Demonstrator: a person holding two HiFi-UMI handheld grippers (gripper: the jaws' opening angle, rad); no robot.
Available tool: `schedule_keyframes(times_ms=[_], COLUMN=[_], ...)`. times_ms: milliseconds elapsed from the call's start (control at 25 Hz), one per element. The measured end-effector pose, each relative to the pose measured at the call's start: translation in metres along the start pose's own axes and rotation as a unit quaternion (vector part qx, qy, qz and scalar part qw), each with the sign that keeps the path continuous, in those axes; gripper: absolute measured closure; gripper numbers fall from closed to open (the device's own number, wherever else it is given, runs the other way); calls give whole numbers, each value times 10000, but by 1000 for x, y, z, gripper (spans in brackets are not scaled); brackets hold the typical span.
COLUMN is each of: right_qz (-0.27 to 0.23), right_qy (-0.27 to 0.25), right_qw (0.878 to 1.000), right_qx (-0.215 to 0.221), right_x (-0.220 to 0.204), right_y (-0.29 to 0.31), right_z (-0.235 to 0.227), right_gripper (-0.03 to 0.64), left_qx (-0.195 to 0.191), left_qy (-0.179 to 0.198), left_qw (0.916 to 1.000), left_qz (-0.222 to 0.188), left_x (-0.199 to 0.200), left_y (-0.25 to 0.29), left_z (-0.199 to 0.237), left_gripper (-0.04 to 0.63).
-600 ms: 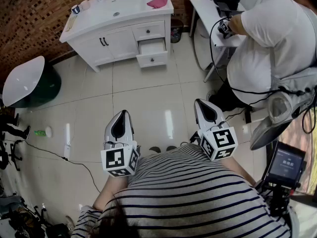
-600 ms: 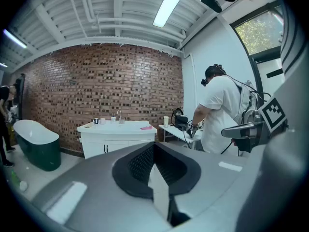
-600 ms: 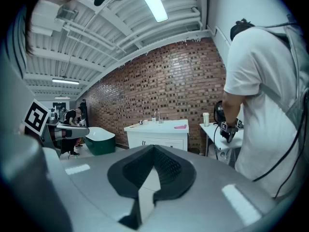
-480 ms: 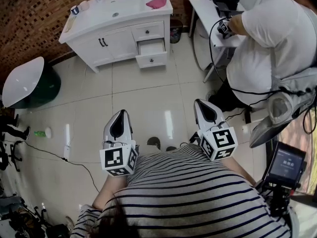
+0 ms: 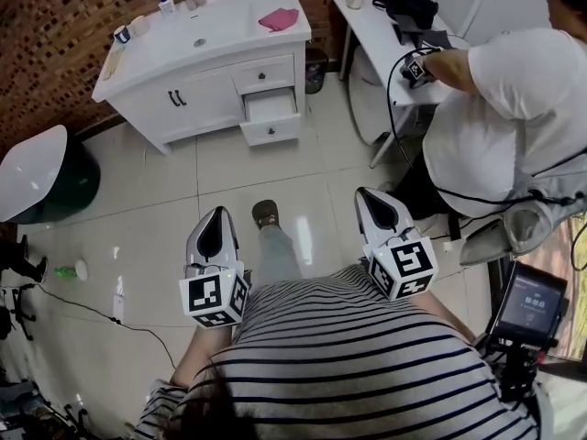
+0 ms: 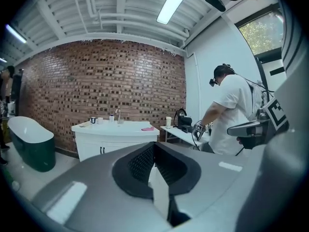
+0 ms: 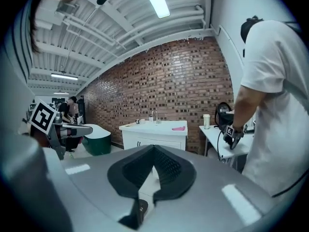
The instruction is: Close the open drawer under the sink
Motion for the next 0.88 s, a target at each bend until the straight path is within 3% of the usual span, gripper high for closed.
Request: schedule_keyframes(times_ms=[280, 640, 880], right_qz=[121, 356, 757], right_qy=[-17, 188, 177], right_qw=[9998, 9989, 9968], right_qx=[-165, -251, -199], right_x=[18, 58, 43], right_y=[137, 339, 432], right_z=[-23, -24, -33], right_gripper=[615, 615, 615], left_qx=[-100, -649, -793], left_qy=[-71, 102, 35], left_qw=[9998, 9958, 9920], left_qz=[149, 634, 986], left_x=[8, 38, 26], left_y=[123, 308, 391], left_z=[79, 206, 253], left_gripper=[580, 578, 580])
Point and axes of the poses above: the fingertips, and each gripper's own axes: y forward along the fingers, z to its left, x out of its top, the point moved 10 cm from there along -y, backward along the fingers, and after that the axes turned 8 degrees about -x, right-handed, at the moved point
